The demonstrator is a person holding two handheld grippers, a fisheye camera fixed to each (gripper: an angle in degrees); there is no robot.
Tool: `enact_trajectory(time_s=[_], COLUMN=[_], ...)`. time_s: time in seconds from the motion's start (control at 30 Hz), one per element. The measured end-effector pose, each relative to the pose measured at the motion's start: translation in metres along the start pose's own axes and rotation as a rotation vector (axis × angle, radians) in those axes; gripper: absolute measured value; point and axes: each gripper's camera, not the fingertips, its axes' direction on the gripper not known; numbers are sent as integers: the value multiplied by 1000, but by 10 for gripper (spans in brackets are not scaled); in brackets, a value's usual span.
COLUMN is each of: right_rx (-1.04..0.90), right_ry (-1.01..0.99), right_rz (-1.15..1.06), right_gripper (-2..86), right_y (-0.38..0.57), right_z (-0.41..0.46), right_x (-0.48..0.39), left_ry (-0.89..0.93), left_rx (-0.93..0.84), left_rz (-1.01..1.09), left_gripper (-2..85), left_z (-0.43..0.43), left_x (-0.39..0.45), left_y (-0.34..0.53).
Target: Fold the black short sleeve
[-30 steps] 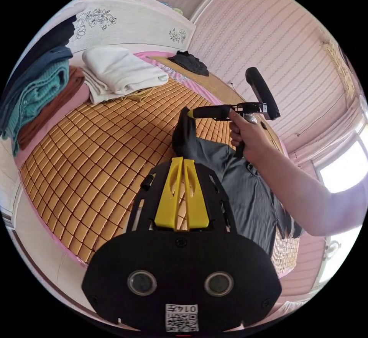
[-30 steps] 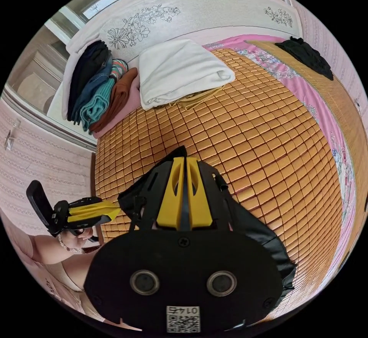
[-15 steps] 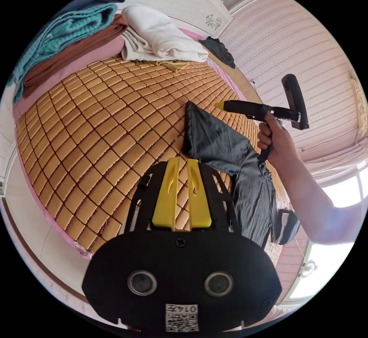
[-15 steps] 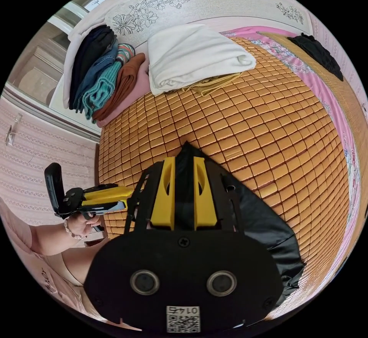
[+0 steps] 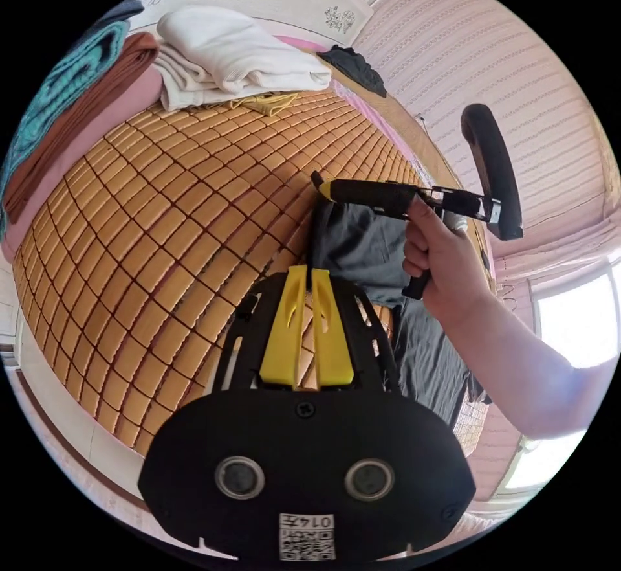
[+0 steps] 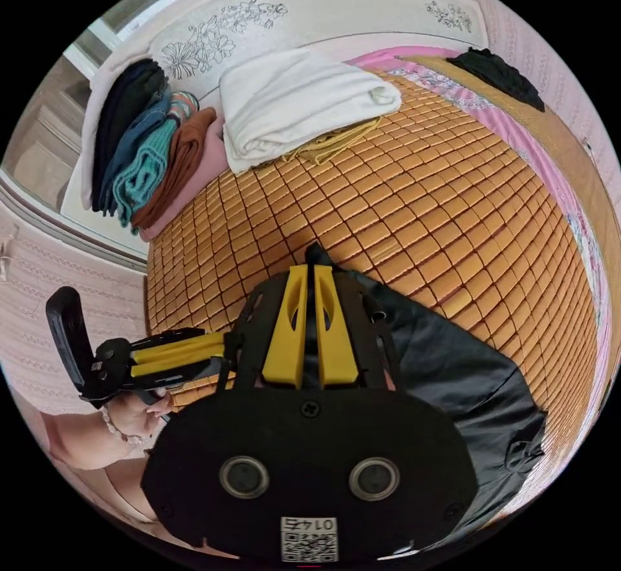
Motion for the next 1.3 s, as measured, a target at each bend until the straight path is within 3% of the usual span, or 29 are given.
enact_trajectory(time_s=[0.23, 0.37, 0.5, 0.67, 0.97, 1.13, 1.3], right_rx=[400, 423, 257, 57, 104, 43, 44], right_ry=[-129, -55, -8, -26, 41, 77, 114], right_rz=[183, 299, 533, 774, 747, 776, 750], right_gripper=[3, 10, 30, 61, 78, 59, 21], right_y=[133, 230, 343, 424, 440, 456, 477], right_z=[-132, -177, -173, -142, -134, -114, -112], right_x=[75, 95, 116, 139, 161, 170, 166], left_ry=[252, 441, 553, 430, 292, 109, 56], left_rx=[152, 52, -166, -446, -431, -581, -623], left_rz=[397, 592, 667, 701, 776, 866, 896], left_gripper=[-10, -8, 4, 48, 56, 18, 1], left_z=[-30, -23, 17, 77, 113, 160, 160], left_x=[105, 182, 232, 272, 356, 405, 436], left_y=[15, 42, 75, 112, 106, 123, 129])
